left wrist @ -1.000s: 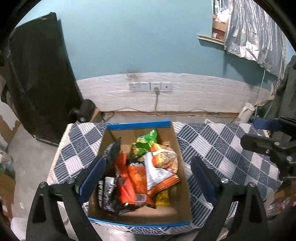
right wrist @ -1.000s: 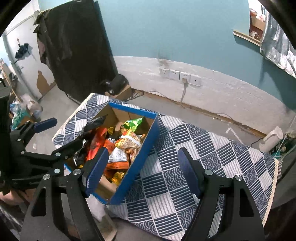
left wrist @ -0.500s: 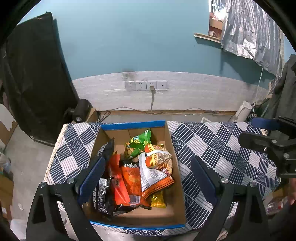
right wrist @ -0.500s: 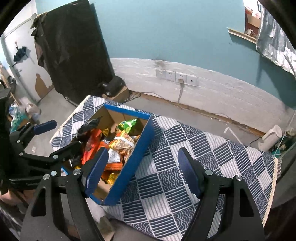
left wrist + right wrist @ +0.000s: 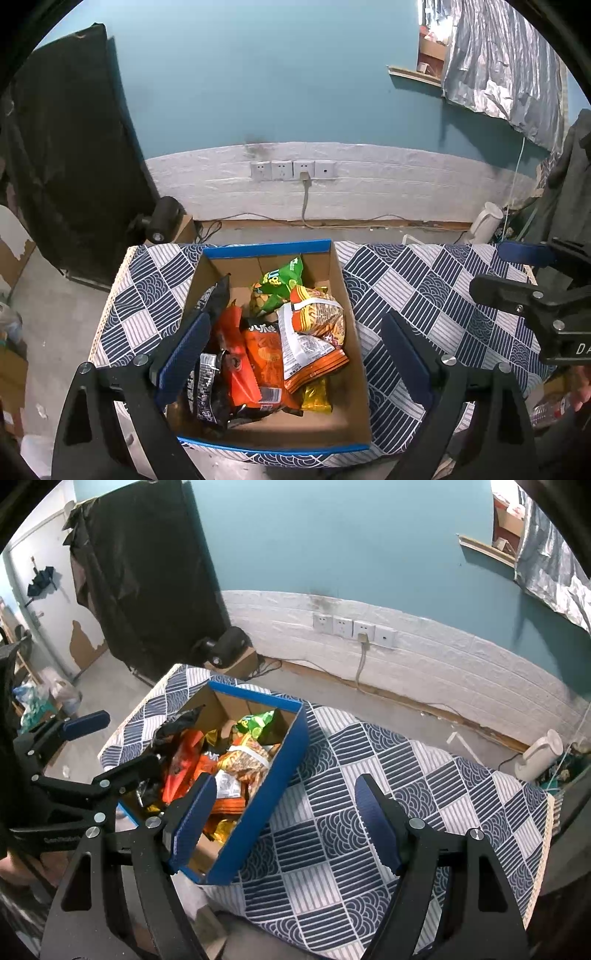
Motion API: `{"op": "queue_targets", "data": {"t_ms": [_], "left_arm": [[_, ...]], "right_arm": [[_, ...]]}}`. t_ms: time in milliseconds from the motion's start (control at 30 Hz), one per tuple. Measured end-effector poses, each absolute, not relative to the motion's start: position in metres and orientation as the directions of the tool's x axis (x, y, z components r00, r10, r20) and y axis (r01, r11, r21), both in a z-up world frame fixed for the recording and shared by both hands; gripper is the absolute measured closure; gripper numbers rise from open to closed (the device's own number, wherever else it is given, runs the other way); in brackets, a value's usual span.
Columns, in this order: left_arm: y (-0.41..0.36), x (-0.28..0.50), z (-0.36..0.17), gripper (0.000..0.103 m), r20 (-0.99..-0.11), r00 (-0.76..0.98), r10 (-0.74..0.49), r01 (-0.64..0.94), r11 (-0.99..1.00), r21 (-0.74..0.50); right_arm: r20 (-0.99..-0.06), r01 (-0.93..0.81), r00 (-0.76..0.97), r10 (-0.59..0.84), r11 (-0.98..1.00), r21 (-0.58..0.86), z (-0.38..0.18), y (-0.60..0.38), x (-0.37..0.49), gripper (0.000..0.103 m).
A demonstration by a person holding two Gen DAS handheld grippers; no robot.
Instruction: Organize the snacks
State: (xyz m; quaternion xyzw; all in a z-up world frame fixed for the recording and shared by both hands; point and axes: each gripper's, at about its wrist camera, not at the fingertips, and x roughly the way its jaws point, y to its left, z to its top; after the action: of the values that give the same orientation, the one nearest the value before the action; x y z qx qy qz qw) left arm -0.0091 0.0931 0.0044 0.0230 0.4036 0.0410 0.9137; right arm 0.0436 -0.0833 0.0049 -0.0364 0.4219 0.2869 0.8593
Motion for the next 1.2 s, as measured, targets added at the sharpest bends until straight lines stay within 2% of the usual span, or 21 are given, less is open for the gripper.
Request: {"op": "queue_targets", "data": {"t_ms": [1200], "left_arm": [[0.0936, -0.0118, 0.0093, 0.008, -0.714, 0.674, 0.191, -0.108, 0.981, 0.161]], "right_arm": [[-0.747, -0.528, 0.477, 0.462, 0.83, 0.176, 0.0056, -0.0829, 0.0432, 0.026]]}}
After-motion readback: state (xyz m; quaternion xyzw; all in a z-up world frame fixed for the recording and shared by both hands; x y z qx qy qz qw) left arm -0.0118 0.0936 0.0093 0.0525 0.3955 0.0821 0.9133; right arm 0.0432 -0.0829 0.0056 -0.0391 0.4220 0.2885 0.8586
